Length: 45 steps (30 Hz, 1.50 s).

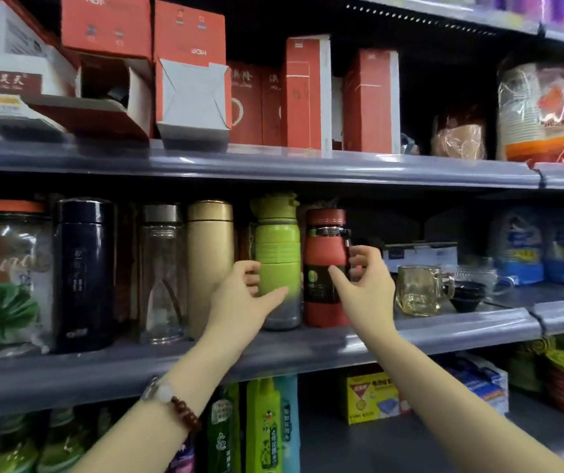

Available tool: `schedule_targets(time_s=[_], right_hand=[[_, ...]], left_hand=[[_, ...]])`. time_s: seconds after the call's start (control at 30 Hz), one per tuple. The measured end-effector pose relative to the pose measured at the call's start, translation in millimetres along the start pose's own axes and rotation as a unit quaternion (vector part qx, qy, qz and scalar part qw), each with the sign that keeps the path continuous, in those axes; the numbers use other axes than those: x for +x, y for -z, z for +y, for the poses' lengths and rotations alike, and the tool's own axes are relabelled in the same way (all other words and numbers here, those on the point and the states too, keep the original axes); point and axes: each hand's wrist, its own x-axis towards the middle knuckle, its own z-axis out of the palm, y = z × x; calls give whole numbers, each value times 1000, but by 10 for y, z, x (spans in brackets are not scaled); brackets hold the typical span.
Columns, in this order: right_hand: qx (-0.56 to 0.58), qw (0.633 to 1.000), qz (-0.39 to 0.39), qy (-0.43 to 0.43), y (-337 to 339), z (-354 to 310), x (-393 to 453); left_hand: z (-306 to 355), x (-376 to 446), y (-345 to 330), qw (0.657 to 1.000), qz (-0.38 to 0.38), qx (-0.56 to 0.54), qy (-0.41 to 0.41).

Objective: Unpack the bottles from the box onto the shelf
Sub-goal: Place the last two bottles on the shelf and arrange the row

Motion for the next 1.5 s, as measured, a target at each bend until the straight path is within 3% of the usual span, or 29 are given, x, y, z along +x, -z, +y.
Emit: schedule_targets(time_s=[0.07, 0.27, 0.47, 0.6, 0.77, 0.87, 1.03, 1.13, 1.3, 1.4, 1.5], right_hand=[[-41, 998, -9, -39, 116, 155, 179], [-52, 974, -195, -104, 66, 407, 427], [-61, 970, -220, -81, -47, 489, 489], [-10, 955, -282, -95, 56, 579, 626], [88, 928, -340, -121, 141, 731, 781], [140, 908, -370, -135, 241, 761, 824], [179, 893, -386, -149, 196, 879, 831], [195, 893, -380, -144, 145, 893, 799], [119, 926, -339, -116, -8, 928, 682], [91, 932, -330, -116, -30, 944, 676], [132, 919, -347, -131, -14, 950, 687]], left_hand=[[56, 120, -258, 998, 33, 49, 10], [36, 332, -669, 977, 137, 140, 87], [43, 454, -804, 964, 165, 163, 127], [-57, 522, -775, 964, 171, 166, 115], [-144, 576, -535, 991, 65, -11, 113], [-175, 632, -462, 983, 2, -123, 133], [-242, 704, -437, 980, -30, -149, 130], [-276, 704, -527, 992, -17, -72, 106], [-272, 659, -733, 983, 125, 88, 106], [-315, 675, -713, 988, 120, 59, 81], [-354, 662, -591, 995, 53, -40, 74]])
